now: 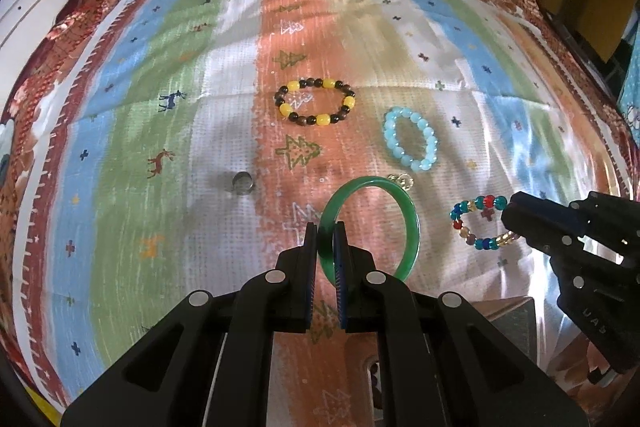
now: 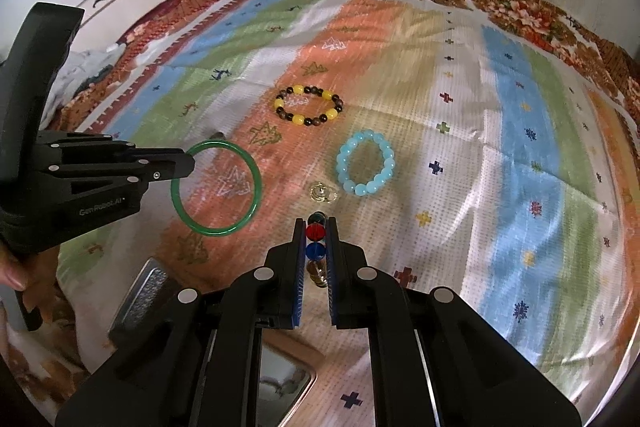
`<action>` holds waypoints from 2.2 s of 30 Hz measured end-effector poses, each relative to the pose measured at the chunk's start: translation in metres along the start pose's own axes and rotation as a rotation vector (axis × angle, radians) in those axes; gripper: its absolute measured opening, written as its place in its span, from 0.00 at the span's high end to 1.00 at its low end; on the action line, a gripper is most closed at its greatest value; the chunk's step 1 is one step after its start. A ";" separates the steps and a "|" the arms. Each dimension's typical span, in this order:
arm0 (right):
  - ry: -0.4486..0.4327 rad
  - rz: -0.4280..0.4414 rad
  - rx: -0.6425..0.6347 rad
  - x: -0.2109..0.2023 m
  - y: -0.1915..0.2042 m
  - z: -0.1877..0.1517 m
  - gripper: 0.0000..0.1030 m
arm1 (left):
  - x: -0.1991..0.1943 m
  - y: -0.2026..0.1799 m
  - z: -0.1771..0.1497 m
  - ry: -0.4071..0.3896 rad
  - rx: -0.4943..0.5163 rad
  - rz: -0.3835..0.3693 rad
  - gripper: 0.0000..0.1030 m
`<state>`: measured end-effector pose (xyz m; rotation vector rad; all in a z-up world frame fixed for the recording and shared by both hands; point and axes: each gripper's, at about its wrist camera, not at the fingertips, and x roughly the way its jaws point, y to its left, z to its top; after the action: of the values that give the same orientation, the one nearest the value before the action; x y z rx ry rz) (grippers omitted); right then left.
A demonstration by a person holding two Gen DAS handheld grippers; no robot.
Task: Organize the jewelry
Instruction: 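Lift the bangle and multicolour bracelet and carry both over the tin, then open both tools to release the bangle and bracelet into the tin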
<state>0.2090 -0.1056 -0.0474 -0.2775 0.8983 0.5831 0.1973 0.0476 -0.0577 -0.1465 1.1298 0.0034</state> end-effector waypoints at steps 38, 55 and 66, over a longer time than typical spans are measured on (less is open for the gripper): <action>-0.160 0.085 -0.049 -0.087 0.032 -0.036 0.90 | -0.075 -0.012 -0.057 -0.155 -0.009 -0.118 0.93; -0.118 0.117 -0.052 -0.086 0.044 -0.068 0.90 | -0.073 -0.028 -0.092 -0.112 0.026 -0.135 0.92; -0.087 0.111 0.012 -0.076 0.029 -0.071 0.65 | -0.060 -0.010 -0.088 -0.067 -0.060 -0.122 0.62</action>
<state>0.1095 -0.1419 -0.0291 -0.1903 0.8364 0.6876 0.0931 0.0317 -0.0393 -0.2664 1.0527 -0.0657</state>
